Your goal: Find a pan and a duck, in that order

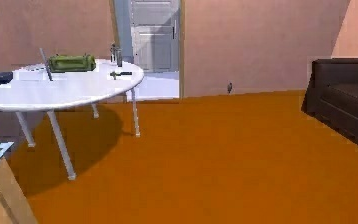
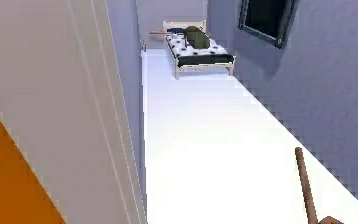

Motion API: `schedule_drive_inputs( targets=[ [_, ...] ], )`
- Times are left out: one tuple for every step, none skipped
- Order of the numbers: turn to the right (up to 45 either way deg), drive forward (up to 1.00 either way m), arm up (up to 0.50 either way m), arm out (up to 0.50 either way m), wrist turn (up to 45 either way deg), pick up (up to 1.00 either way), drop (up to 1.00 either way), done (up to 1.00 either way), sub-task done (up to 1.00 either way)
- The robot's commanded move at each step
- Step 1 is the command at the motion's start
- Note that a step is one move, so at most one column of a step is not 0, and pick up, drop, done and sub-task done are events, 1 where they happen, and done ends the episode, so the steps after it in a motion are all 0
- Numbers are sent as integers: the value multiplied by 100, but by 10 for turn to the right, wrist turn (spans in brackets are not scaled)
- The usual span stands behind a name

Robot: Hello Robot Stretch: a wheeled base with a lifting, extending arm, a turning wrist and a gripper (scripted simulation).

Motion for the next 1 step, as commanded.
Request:
schedule_drive_inputs(
  targets=[
    [0,20,0,0,0,0,0,0,0]
  ],
)
